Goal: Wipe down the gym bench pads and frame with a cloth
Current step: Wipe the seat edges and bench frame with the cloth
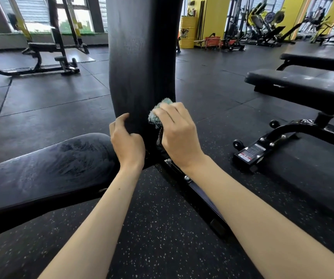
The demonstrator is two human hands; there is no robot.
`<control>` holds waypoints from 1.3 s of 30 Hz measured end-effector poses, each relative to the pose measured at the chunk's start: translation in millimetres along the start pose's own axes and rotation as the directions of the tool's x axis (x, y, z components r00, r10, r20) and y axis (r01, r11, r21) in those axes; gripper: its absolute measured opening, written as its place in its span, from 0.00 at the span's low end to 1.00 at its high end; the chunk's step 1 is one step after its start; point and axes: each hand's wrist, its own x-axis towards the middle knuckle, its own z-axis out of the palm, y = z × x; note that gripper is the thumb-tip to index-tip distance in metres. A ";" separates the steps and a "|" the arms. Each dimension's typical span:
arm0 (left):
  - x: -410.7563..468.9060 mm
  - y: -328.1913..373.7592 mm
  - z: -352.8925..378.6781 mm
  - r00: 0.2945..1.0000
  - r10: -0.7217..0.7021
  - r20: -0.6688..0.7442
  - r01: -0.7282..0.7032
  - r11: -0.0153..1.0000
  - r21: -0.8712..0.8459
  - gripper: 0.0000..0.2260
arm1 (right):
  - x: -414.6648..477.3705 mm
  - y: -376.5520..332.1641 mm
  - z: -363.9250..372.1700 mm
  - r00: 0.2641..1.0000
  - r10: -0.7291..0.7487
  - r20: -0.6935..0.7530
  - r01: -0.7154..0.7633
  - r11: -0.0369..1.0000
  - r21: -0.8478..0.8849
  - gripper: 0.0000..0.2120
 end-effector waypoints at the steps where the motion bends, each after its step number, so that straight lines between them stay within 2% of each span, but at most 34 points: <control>1: -0.5 1.0 1.6 1.000 -0.015 -0.002 0.015 1.000 -0.021 0.29 | -4.4 -0.7 -4.3 1.000 -0.013 0.022 0.013 1.000 0.020 0.13; 3: -1.7 2.3 4.8 0.999 -0.049 -0.002 0.049 0.997 -0.058 0.29 | -8.8 -3.1 -13.9 1.000 0.008 -0.004 -0.008 0.999 0.047 0.12; 7: -8.4 3.1 9.5 0.998 -0.060 0.015 0.061 0.996 -0.063 0.29 | 21.9 -5.8 -15.7 0.977 0.129 -0.169 -0.113 0.988 0.101 0.13; 10: -9.0 0.5 11.3 0.998 -0.062 0.027 0.064 0.996 -0.064 0.28 | 29.8 -9.9 1.6 0.992 0.060 -0.113 -0.055 0.997 0.048 0.14; 12: -8.7 -0.7 11.7 0.998 -0.061 0.022 0.062 0.997 -0.055 0.27 | 17.8 -11.6 11.9 0.992 0.000 -0.124 -0.003 1.000 -0.021 0.10; 17: -5.1 0.8 8.7 1.000 -0.023 0.005 0.023 0.999 -0.042 0.27 | -9.9 -9.3 13.6 0.983 0.049 -0.176 -0.049 0.999 0.004 0.10; 20: -3.0 1.5 7.8 0.999 -0.032 -0.006 0.032 0.997 -0.077 0.28 | -28.4 -6.5 -1.5 0.975 0.181 -0.132 -0.163 0.978 0.132 0.11; 23: -4.7 2.9 6.6 0.999 -0.032 -0.001 0.032 0.996 -0.083 0.29 | -16.1 4.1 -16.6 0.887 0.408 -0.217 -0.363 0.906 0.219 0.13; 25: -7.6 4.3 6.9 0.998 0.027 0.049 -0.024 0.997 -0.070 0.30 | 3.0 14.4 -16.8 0.871 0.443 -0.213 -0.396 0.889 0.229 0.16; 28: -12.6 3.9 8.8 0.984 0.143 0.107 -0.137 0.989 -0.062 0.31 | 11.6 16.4 -7.4 0.897 0.427 -0.112 -0.398 0.892 0.214 0.19; 30: -11.9 3.1 10.1 0.983 0.145 0.113 -0.137 0.988 -0.073 0.31 | -2.5 15.2 -2.2 0.887 0.454 -0.084 -0.425 0.874 0.236 0.19; 32: -8.9 2.9 11.9 0.985 0.136 0.106 -0.127 0.988 -0.088 0.32 | -24.5 14.8 2.6 0.858 0.513 -0.023 -0.489 0.830 0.268 0.18; 35: -6.6 -0.5 14.0 0.988 0.121 0.094 -0.110 0.988 -0.111 0.32 | -64.4 -7.3 7.8 0.787 0.541 0.298 -0.614 0.738 0.281 0.19; 37: -2.9 -5.1 15.2 0.987 0.128 0.100 -0.117 0.987 -0.111 0.32 | -72.3 -16.7 9.4 0.698 0.660 0.280 -0.714 0.610 0.343 0.18; 39: -0.1 -8.0 10.9 0.982 0.132 0.134 -0.118 0.987 -0.109 0.32 | -58.4 -10.2 7.4 0.588 0.804 0.093 -0.768 0.518 0.376 0.17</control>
